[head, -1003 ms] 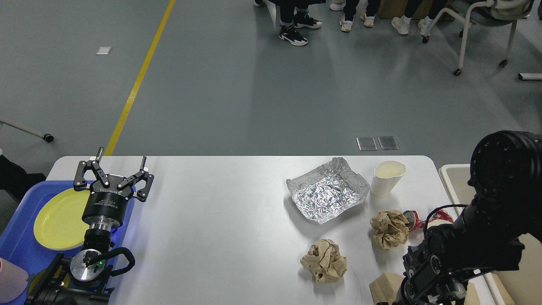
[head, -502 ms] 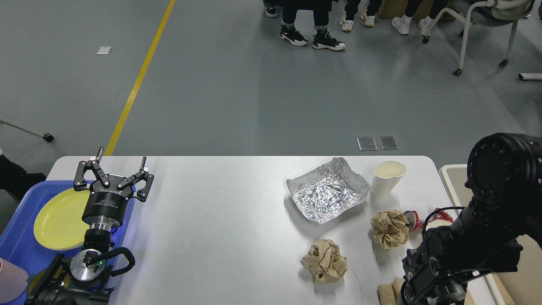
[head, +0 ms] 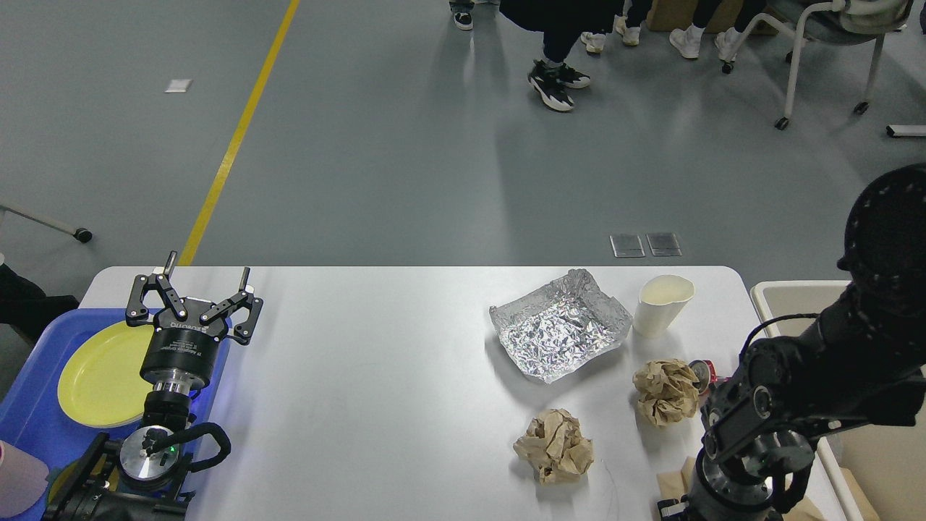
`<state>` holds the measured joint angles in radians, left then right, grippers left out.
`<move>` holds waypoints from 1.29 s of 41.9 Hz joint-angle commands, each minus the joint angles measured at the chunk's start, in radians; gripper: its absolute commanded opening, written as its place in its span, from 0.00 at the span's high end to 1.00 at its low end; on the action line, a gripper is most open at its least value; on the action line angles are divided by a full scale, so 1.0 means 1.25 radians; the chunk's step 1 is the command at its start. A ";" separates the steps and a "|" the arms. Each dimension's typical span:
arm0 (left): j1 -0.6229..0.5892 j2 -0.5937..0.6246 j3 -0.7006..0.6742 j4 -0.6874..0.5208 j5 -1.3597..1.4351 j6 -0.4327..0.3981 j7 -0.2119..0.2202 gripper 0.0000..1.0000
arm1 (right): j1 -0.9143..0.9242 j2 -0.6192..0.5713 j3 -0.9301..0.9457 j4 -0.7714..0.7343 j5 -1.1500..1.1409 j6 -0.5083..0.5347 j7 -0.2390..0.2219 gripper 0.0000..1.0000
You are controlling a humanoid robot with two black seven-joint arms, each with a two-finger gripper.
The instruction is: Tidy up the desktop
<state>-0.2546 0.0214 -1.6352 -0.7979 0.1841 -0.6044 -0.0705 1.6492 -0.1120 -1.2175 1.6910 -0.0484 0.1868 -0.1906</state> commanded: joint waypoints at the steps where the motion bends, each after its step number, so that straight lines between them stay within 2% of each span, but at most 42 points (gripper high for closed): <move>1: 0.000 0.000 0.000 0.000 0.000 0.000 0.000 0.04 | 0.120 -0.054 0.000 0.043 0.009 0.095 0.002 1.00; 5: 0.000 0.000 0.000 0.001 0.000 0.000 0.000 0.04 | 0.187 -0.076 0.000 0.043 0.034 0.203 0.002 1.00; 12: 0.000 0.000 0.000 0.000 0.000 0.000 0.000 0.04 | 0.342 -0.126 -0.042 0.043 0.055 0.325 0.000 1.00; 21: 0.000 0.000 0.000 0.000 0.000 0.000 0.000 0.04 | 0.544 -0.158 -0.123 0.043 0.079 0.438 0.004 1.00; 24: 0.000 0.000 0.000 0.000 0.000 0.000 0.000 0.04 | 0.629 -0.173 -0.144 0.043 0.104 0.474 0.016 1.00; 27: 0.000 0.000 0.000 0.000 0.000 0.000 0.000 0.04 | 0.673 -0.180 -0.167 0.043 0.131 0.476 0.042 1.00; 31: 0.000 0.000 0.000 0.000 0.000 0.000 0.000 0.04 | 0.705 -0.174 -0.204 0.039 0.170 0.467 0.112 1.00; 36: 0.000 0.000 0.000 0.000 0.000 0.000 0.000 0.04 | 0.707 -0.142 -0.238 0.027 0.182 0.438 0.165 1.00; 54: 0.000 0.000 0.000 0.000 0.000 0.000 0.000 0.04 | 0.638 -0.142 -0.335 -0.004 0.184 0.292 0.162 1.00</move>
<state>-0.2546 0.0215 -1.6352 -0.7976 0.1841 -0.6044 -0.0703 2.4961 -0.2860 -1.5815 1.7106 0.1876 0.6128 0.0175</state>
